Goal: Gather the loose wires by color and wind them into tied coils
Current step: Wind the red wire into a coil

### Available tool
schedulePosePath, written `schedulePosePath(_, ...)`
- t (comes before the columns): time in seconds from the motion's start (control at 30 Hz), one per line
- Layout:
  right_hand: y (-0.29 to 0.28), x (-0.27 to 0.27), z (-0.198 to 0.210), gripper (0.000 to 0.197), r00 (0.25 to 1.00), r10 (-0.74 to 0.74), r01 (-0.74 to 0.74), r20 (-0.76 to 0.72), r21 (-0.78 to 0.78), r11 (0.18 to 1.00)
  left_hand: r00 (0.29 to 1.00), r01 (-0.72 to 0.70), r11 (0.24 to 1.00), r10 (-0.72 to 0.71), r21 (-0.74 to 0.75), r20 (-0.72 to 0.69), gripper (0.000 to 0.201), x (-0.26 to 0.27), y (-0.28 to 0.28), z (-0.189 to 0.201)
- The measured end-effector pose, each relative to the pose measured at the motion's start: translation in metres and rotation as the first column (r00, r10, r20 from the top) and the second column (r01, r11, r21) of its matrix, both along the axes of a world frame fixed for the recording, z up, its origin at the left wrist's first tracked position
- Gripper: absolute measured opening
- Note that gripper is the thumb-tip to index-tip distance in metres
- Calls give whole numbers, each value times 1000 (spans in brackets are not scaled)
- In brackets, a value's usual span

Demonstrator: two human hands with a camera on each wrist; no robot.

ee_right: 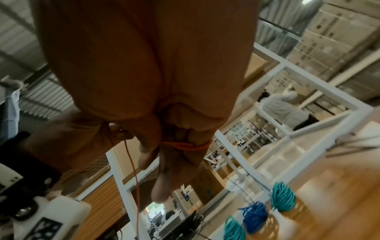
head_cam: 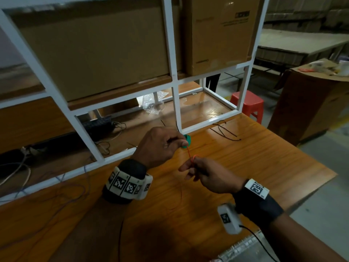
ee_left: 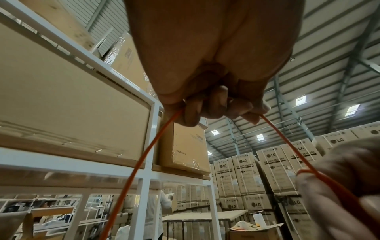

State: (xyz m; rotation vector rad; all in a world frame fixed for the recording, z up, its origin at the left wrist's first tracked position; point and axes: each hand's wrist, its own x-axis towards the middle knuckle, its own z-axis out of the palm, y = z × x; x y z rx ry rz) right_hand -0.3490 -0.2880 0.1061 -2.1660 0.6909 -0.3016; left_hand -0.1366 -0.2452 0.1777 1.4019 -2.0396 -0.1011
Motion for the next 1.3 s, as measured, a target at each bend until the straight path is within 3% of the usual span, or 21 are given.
schedulePosePath(0.1, 4, 2, 3, 42, 999, 48, -48, 5, 62, 997, 999, 32, 999, -32, 16, -38, 7, -3, -3, 3)
schedulePosePath(0.17, 9, 5, 6, 32, 989, 108, -131, 104, 251, 959, 993, 65, 996, -59, 56, -103, 3, -5, -4, 5)
schedulePosePath(0.23, 17, 5, 7, 22, 932, 82, -277, 353, 548, 789, 972, 78, 994, -58, 80, -227, 4, -4, -7, 7)
schedulePosePath(0.3, 21, 4, 16, 21, 816, -24, -477, 577, 697, 536, 924, 71, 990, -21, 118, -383, 6, 1, -13, 7)
schedulePosePath(0.43, 19, 13, 45, 20, 622, -76, -719, 780, 606, 340, 796, 109, 982, 7, 154, -605, 15, -3, -20, 0)
schedulePosePath(0.5, 21, 21, 51, 25, 598, -91, -752, 796, 597, 281, 758, 122, 983, -4, 136, -653, 18, -13, -22, 0)
schedulePosePath(0.57, 25, 29, 52, 37, 619, -118, -736, 776, 627, 256, 730, 123, 986, -13, 113, -683, 18, -19, -22, 4)
schedulePosePath(0.8, 14, 34, 45, 44, 570, -229, -741, 789, 614, 272, 738, 136, 958, 73, 254, -671, 19, -3, -16, -5)
schedulePosePath(0.87, 10, 36, 50, 44, 545, -278, -730, 791, 611, 307, 763, 94, 932, 158, 349, -627, 53, -9, -12, -12)
schedulePosePath(0.9, 6, 38, 52, 44, 523, -308, -727, 794, 605, 325, 760, 87, 923, 182, 375, -624, 59, -13, -8, -18)
schedulePosePath(1.0, -10, 43, 58, 45, 449, -406, -707, 796, 594, 383, 761, 79, 907, 214, 415, -613, 30, -21, -4, -46)
schedulePosePath(1.07, -26, 45, 58, 45, 420, -468, -605, 777, 624, 494, 709, 139, 868, 249, 477, -660, 20, -24, 3, -64)
schedulePosePath(1.13, -42, 42, 54, 40, 480, -478, -269, 736, 642, 718, 680, 179, 815, 303, 552, -668, 24, -26, 14, -74)
schedulePosePath(1.17, -48, 40, 50, 36, 566, -449, 2, 692, 543, 840, 685, 183, 799, 314, 572, -657, 26, -26, 19, -80)
schedulePosePath(1.2, -54, 36, 45, 33, 671, -416, 244, 614, 348, 905, 703, 157, 794, 328, 587, -632, 26, -24, 25, -83)
schedulePosePath(1.23, -57, 31, 39, 32, 770, -396, 383, 500, 133, 914, 730, 101, 795, 349, 597, -588, 25, -20, 29, -83)
schedulePosePath(1.3, -59, 20, 28, 32, 902, -349, 387, 256, -117, 914, 791, -50, 825, 377, 562, -482, 19, -8, 31, -81)
